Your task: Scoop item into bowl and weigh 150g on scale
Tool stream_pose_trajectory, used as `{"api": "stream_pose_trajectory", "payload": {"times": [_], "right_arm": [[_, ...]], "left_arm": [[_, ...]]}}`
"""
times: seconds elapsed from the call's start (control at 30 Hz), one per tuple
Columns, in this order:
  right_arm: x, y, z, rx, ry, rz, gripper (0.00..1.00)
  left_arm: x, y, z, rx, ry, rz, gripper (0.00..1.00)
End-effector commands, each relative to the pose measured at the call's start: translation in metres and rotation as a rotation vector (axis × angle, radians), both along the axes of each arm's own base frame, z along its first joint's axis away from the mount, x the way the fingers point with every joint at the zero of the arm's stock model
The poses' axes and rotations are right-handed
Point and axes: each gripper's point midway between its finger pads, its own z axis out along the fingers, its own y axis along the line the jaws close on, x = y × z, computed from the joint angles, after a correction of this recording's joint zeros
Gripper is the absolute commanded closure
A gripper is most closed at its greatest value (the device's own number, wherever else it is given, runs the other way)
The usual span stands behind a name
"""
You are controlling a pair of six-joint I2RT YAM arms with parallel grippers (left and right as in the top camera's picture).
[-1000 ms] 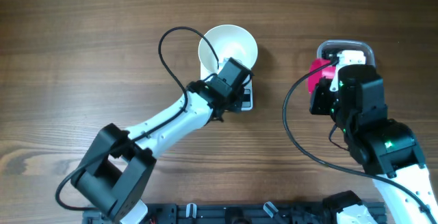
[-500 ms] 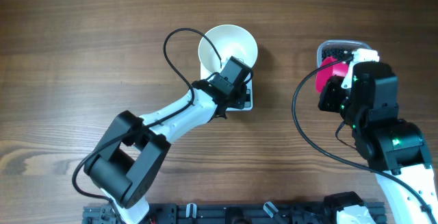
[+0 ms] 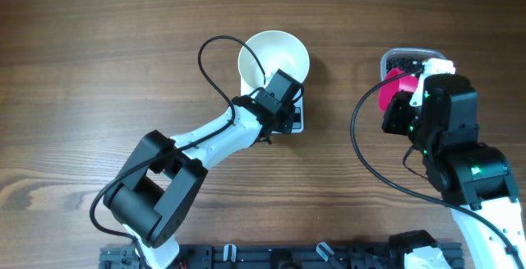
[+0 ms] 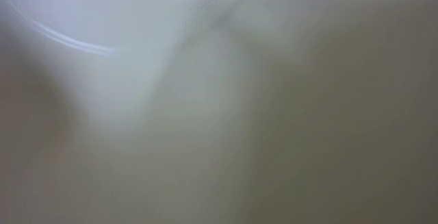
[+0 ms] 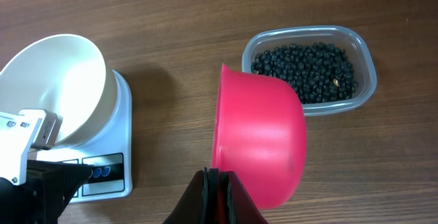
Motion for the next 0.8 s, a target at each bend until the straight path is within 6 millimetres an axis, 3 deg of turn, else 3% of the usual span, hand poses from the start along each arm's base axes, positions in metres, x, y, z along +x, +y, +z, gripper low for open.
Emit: {"api": "stream_pose_trajectory", "payload": {"times": [0.0,0.33,0.77], "right_arm": [[0.003,0.003,0.008,0.020,-0.019,0.003,0.96],[0.002,0.006,0.007,0.032,-0.013,0.017,0.96],[0.001,0.006,0.006,0.033,-0.007,0.017,0.96]], "left_arm": [[-0.008,0.006,-0.014,0.040,0.036,0.008,0.96],[-0.012,0.009,-0.018,0.058,0.042,0.006,0.96],[-0.032,0.025,-0.041,0.093,0.082,0.006,0.96]]}}
